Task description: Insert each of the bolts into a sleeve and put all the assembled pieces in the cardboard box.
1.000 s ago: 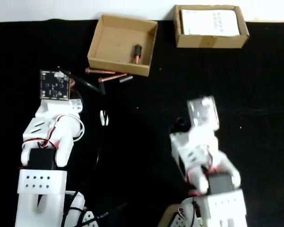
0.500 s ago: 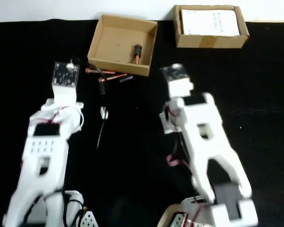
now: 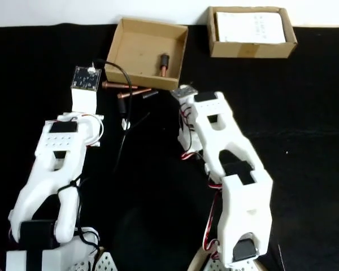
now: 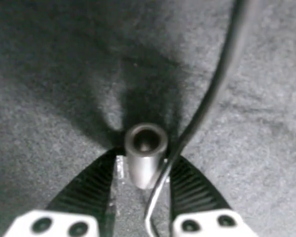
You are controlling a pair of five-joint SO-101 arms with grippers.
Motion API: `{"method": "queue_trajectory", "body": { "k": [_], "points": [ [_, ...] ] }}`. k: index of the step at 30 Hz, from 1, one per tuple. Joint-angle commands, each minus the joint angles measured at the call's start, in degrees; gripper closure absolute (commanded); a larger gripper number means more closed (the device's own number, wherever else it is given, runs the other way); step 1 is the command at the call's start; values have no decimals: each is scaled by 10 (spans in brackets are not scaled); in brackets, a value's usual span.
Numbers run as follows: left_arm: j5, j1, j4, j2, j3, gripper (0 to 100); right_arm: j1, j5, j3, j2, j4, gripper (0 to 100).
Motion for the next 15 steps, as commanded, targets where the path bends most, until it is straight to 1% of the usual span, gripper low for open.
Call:
{"method": "queue_trajectory", "body": {
  "k": [1, 4, 15],
  "points": [
    [-4, -5, -21, 0, -25, 991, -3, 3, -23, 39, -7, 843],
    [-2, -4, -24, -1, -28, 991, -3, 3, -24, 52, -7, 820],
    [-2, -1, -24, -3, -29, 991, -4, 4, -24, 56, -15, 821]
  ]
}}
